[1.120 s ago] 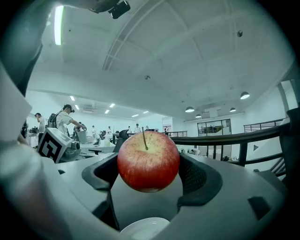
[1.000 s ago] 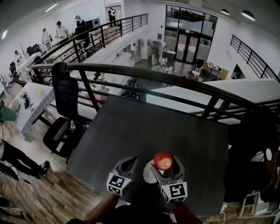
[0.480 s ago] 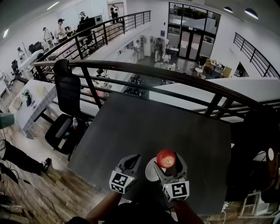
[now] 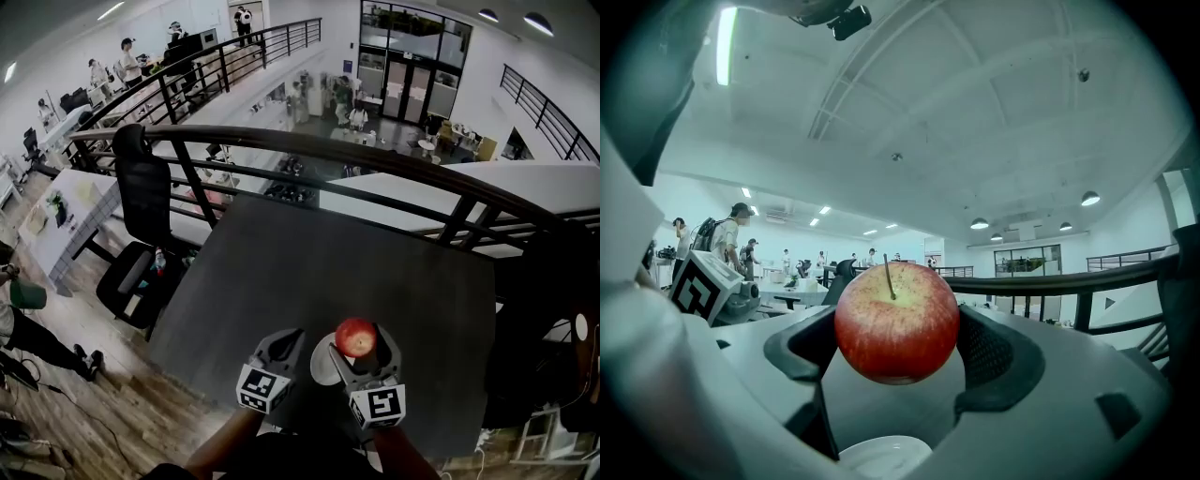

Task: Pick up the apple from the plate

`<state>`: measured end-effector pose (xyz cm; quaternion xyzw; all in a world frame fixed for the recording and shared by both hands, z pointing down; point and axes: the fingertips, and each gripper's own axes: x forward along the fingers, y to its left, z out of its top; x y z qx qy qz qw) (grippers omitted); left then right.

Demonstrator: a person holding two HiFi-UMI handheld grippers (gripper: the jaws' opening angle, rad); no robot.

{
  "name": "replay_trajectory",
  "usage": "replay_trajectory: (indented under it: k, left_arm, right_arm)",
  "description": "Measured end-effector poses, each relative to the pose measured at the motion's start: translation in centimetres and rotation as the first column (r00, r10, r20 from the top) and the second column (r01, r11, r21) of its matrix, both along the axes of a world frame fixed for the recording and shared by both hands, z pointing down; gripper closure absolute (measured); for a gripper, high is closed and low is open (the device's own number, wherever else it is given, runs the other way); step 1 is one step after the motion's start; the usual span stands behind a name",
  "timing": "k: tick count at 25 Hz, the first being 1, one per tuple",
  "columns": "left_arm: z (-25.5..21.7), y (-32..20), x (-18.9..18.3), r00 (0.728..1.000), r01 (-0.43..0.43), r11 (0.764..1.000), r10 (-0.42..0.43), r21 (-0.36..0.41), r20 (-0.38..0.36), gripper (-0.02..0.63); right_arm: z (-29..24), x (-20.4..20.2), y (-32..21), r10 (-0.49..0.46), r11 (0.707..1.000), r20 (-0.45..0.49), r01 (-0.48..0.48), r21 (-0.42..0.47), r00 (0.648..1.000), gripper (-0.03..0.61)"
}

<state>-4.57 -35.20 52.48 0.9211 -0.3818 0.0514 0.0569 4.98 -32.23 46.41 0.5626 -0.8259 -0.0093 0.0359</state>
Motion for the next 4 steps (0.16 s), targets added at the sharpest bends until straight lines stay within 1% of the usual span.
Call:
replay_trajectory:
  k: [4]
  left_arm:
    - [-0.28,0.01,0.5,1.0,-0.005,1.0,0.005,0.008,-0.006,0.591]
  right_arm:
    - [0.54,0.26,-0.12,-0.002,1.0,-0.004,0.002,0.0,1.0,0.183]
